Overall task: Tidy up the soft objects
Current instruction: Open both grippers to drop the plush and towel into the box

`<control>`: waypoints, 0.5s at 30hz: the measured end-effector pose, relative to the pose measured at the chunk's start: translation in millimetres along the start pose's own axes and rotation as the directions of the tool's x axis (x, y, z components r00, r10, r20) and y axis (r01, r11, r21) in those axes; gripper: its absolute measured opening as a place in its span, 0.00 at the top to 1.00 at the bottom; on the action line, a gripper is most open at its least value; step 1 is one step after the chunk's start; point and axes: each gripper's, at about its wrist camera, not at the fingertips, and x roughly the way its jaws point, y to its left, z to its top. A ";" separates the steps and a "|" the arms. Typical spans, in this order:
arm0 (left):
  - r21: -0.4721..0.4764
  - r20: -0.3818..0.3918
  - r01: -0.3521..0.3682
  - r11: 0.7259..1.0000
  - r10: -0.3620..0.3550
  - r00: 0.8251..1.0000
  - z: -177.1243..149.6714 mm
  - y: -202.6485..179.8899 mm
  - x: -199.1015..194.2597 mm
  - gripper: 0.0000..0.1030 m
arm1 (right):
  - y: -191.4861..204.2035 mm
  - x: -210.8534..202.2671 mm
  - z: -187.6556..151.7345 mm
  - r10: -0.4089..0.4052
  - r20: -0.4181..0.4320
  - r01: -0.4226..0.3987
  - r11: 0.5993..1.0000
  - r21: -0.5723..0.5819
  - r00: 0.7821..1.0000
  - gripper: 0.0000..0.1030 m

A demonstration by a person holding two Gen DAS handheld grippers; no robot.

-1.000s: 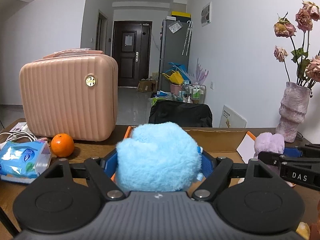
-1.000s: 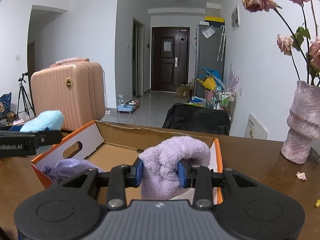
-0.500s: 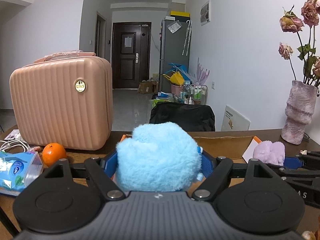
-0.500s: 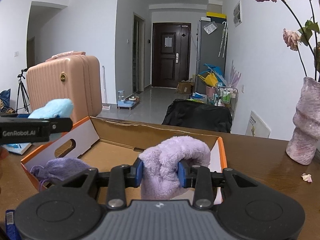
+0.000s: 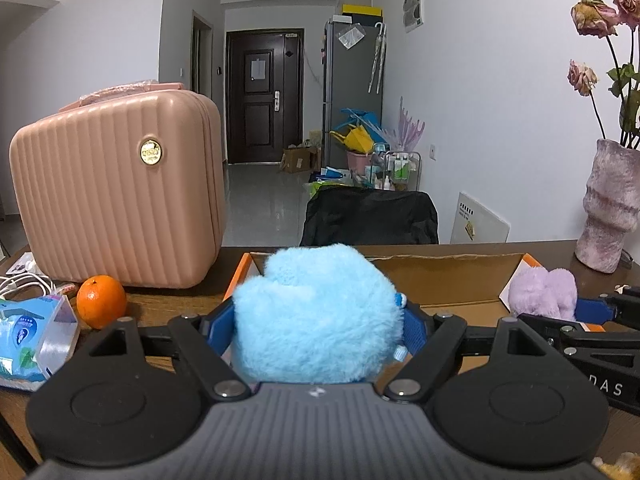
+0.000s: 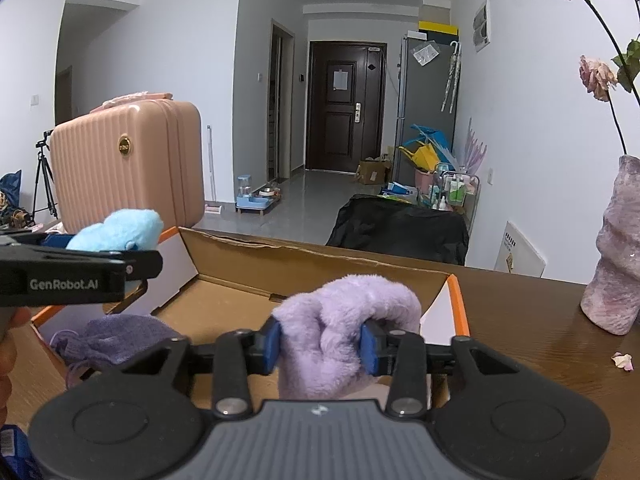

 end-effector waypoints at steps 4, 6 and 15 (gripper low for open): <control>-0.001 -0.010 -0.009 1.000 0.009 1.000 -1.2 0.4 0.7 0.16 | -0.9 -1.6 0.9 -0.020 0.014 0.020 1.000 0.005 1.000 0.36; -0.006 -0.015 -0.009 1.000 0.009 1.000 -1.4 2.2 2.0 0.09 | -0.9 -1.7 1.5 -0.034 0.020 0.034 0.999 0.005 0.999 0.16; -0.039 0.001 -0.045 0.998 0.045 0.999 -0.4 8.1 -1.4 0.00 | -4.6 -1.6 2.3 -0.060 0.024 0.060 0.998 0.018 0.998 0.00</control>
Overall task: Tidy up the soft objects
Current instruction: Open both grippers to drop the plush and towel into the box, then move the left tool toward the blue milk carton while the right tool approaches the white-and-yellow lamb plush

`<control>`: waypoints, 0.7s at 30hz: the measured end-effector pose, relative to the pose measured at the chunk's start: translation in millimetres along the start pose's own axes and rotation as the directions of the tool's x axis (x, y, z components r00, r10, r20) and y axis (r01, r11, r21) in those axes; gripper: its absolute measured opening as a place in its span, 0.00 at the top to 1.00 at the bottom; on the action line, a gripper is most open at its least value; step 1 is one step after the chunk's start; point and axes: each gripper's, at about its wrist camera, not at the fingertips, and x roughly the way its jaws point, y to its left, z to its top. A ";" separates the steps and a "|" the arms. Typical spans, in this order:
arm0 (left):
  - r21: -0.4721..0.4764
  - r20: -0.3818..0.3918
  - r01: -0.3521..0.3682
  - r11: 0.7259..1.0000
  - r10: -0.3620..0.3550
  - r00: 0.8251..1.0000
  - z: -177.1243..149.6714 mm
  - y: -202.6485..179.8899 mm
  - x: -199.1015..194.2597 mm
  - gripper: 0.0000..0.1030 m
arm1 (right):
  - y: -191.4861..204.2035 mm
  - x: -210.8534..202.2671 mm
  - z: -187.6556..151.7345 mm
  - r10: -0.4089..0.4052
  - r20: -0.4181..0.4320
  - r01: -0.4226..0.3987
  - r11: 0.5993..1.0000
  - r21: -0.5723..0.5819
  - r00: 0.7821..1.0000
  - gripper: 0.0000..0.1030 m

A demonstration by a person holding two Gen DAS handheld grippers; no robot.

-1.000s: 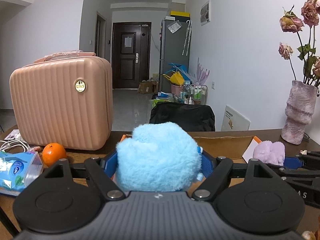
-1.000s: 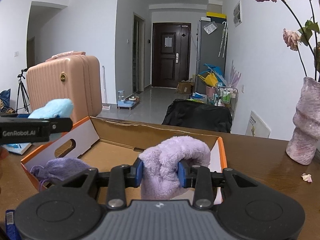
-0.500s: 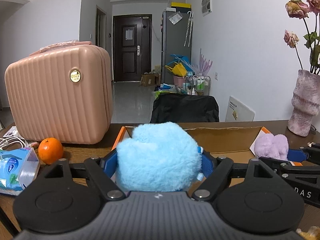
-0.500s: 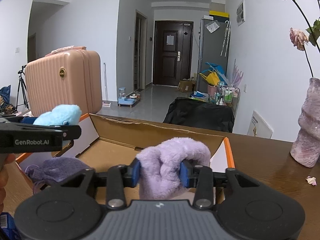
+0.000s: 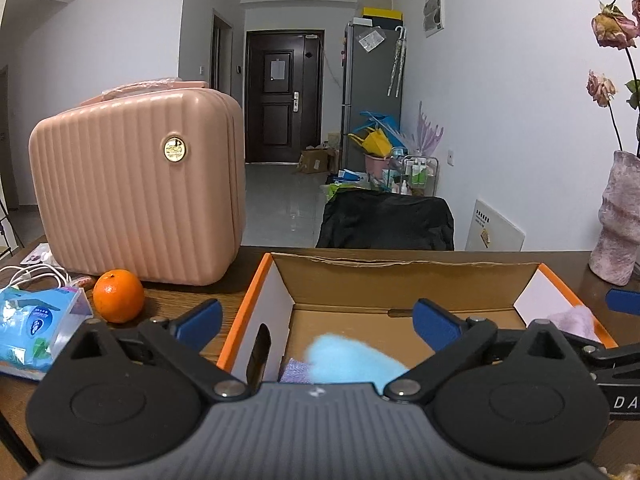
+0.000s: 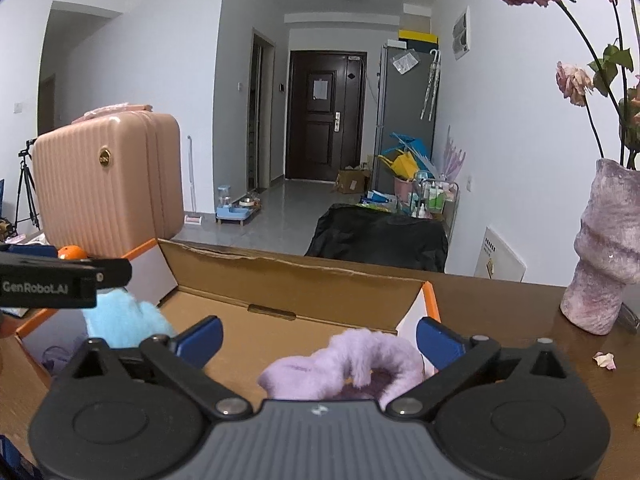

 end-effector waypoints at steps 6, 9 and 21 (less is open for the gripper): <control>-0.003 0.005 -0.007 1.000 0.007 1.000 1.6 1.3 -2.5 0.00 | 2.0 -3.5 2.8 -0.005 0.011 0.005 1.000 -0.005 1.000 0.00; -0.015 0.014 -0.011 1.000 0.011 1.000 3.3 3.3 -5.5 0.00 | 1.6 -9.6 4.2 -0.008 0.028 0.008 1.000 -0.006 1.000 0.00; -0.053 0.039 -0.015 0.998 0.017 0.999 6.4 19.0 -29.9 0.00 | -2.5 -45.5 11.6 -0.023 0.105 0.022 1.000 0.004 0.994 0.00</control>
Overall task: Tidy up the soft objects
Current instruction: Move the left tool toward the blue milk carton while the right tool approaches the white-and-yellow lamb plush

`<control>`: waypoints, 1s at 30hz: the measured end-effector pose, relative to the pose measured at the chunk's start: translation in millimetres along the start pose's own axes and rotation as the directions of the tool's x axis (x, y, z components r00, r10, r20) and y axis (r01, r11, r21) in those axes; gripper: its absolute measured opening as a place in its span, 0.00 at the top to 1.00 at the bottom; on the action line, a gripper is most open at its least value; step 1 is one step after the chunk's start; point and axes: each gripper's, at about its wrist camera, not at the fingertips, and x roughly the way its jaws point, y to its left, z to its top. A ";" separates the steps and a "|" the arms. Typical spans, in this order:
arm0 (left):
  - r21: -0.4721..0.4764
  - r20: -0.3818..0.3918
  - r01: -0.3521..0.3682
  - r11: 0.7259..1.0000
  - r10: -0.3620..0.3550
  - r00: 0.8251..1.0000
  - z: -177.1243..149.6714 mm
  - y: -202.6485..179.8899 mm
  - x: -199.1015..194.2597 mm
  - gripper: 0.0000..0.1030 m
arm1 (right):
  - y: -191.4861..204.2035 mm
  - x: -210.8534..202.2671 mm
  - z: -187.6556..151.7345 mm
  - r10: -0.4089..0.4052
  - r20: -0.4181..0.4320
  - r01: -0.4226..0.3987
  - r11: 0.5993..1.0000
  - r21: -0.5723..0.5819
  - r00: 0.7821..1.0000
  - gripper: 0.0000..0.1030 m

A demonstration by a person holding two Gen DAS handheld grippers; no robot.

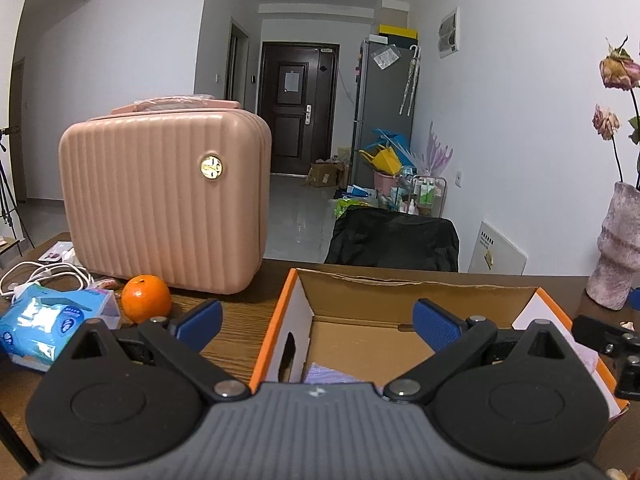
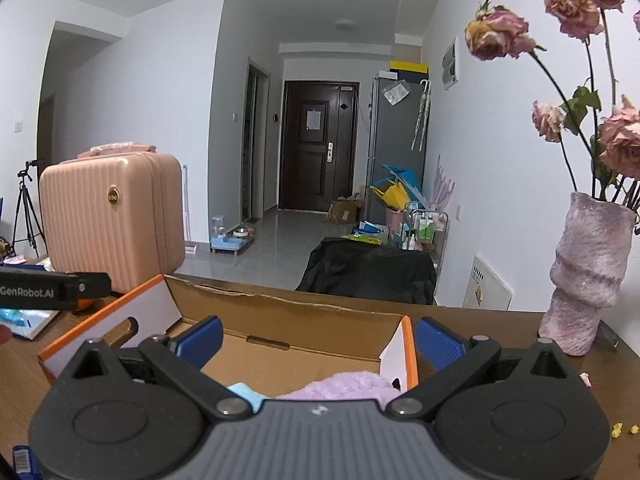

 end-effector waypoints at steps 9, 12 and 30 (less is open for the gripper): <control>0.004 0.013 -0.011 1.000 0.011 1.000 -5.6 9.0 -22.5 0.00 | 2.9 -23.7 -4.7 -0.001 0.014 0.000 1.000 0.006 1.000 0.00; 0.007 0.015 -0.019 1.000 0.019 1.000 -8.6 11.2 -30.5 0.00 | 5.7 -33.4 -7.4 0.000 0.018 0.000 1.000 0.004 1.000 0.00; 0.013 0.017 -0.043 0.999 0.043 0.999 -30.1 23.4 -81.1 0.00 | 21.1 -86.8 -31.8 -0.003 0.020 0.003 1.000 0.001 1.000 0.00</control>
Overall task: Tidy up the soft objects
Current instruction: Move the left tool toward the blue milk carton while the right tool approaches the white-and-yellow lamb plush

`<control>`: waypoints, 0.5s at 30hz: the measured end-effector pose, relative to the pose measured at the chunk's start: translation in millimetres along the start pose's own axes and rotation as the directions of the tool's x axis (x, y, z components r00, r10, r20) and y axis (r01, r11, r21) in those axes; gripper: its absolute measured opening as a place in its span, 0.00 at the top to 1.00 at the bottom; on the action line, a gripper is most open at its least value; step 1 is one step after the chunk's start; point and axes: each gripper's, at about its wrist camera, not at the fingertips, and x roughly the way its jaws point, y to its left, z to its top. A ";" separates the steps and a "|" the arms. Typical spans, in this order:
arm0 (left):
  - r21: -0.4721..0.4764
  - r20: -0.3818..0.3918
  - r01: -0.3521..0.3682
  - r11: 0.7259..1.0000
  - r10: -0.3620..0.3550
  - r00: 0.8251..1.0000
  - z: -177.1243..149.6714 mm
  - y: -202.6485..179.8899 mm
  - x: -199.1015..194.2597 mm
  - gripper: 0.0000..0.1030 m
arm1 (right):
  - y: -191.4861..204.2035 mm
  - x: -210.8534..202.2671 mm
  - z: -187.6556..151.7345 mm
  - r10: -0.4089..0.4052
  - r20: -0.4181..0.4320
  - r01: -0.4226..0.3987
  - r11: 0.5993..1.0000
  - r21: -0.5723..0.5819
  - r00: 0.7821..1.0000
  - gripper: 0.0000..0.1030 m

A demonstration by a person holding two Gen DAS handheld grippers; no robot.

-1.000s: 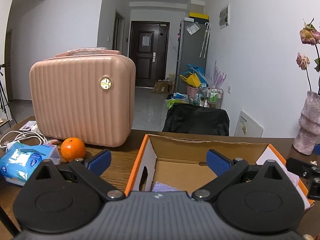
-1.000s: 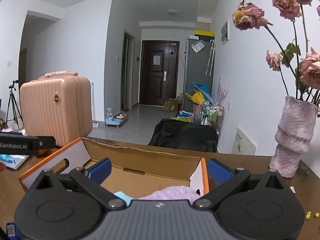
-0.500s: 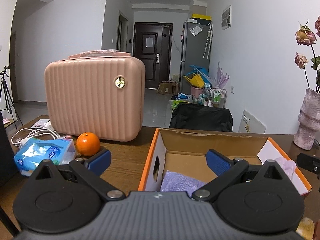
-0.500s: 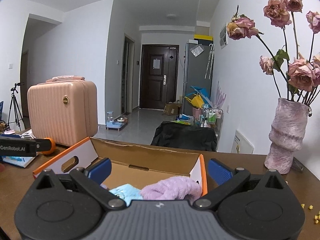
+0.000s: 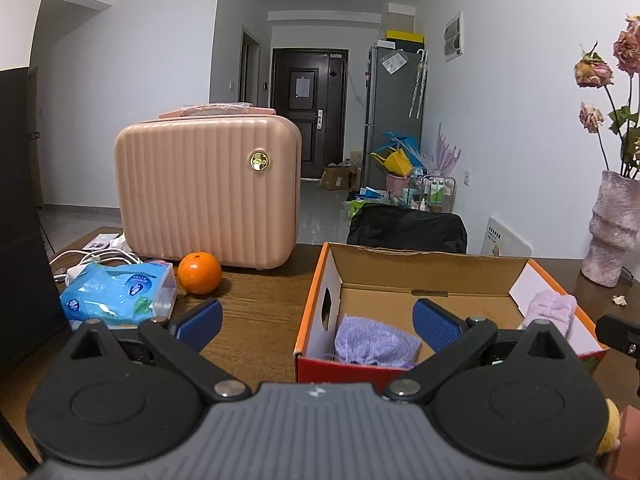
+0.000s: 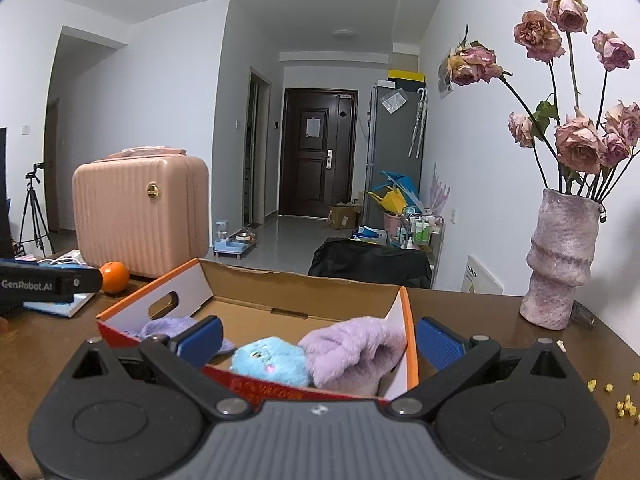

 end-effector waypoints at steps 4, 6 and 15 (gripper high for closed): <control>0.004 0.004 0.003 1.000 -0.003 1.000 -4.8 0.4 -13.2 0.00 | 3.8 -13.6 -6.7 0.004 0.006 -0.004 1.000 0.009 1.000 0.00; 0.004 0.000 0.009 1.000 -0.009 1.000 -6.3 -0.4 -18.3 0.00 | 5.6 -20.1 -9.5 0.004 0.008 -0.004 1.000 0.012 1.000 0.00; 0.004 0.008 0.032 0.999 -0.032 0.999 -19.2 2.2 -52.3 0.00 | 12.6 -46.9 -23.5 0.013 0.011 -0.014 1.000 0.023 1.000 0.00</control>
